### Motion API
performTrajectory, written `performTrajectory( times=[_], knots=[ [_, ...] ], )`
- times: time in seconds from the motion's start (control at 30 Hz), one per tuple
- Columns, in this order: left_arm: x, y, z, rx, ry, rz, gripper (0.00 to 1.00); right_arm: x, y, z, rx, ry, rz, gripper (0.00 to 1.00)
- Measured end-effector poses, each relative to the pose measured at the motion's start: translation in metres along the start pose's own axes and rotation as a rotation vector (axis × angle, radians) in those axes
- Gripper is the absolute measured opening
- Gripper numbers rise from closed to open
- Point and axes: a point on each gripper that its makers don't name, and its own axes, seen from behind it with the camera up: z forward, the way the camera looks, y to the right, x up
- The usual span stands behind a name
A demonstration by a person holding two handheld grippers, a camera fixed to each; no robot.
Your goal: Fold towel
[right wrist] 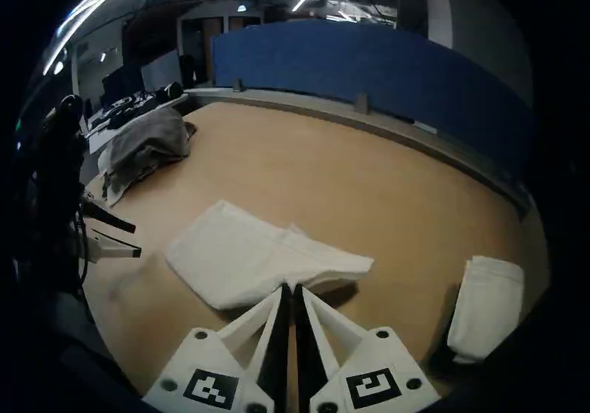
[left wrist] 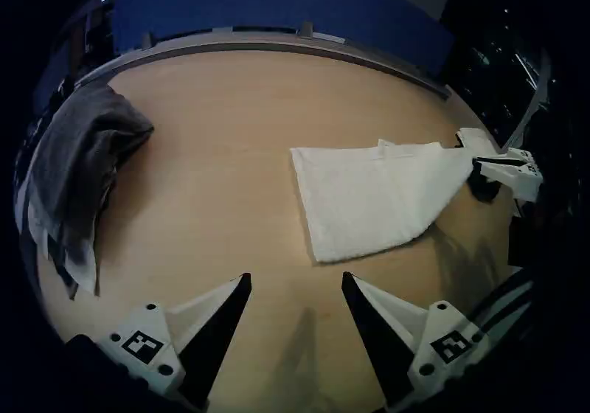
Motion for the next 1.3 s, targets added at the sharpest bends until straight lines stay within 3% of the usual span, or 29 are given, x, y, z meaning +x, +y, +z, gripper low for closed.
performTrajectory(
  times=[0.67, 1.3],
  knots=[
    [0.005, -0.007, -0.004, 0.001, 0.021, -0.03, 0.91, 0.045, -0.045, 0.023, 0.111, 0.019, -0.171, 0.04],
    [0.004, -0.028, -0.018, 0.026, 0.064, -0.094, 0.91, 0.044, -0.14, 0.074, 0.292, -0.025, -0.308, 0.04]
  ],
)
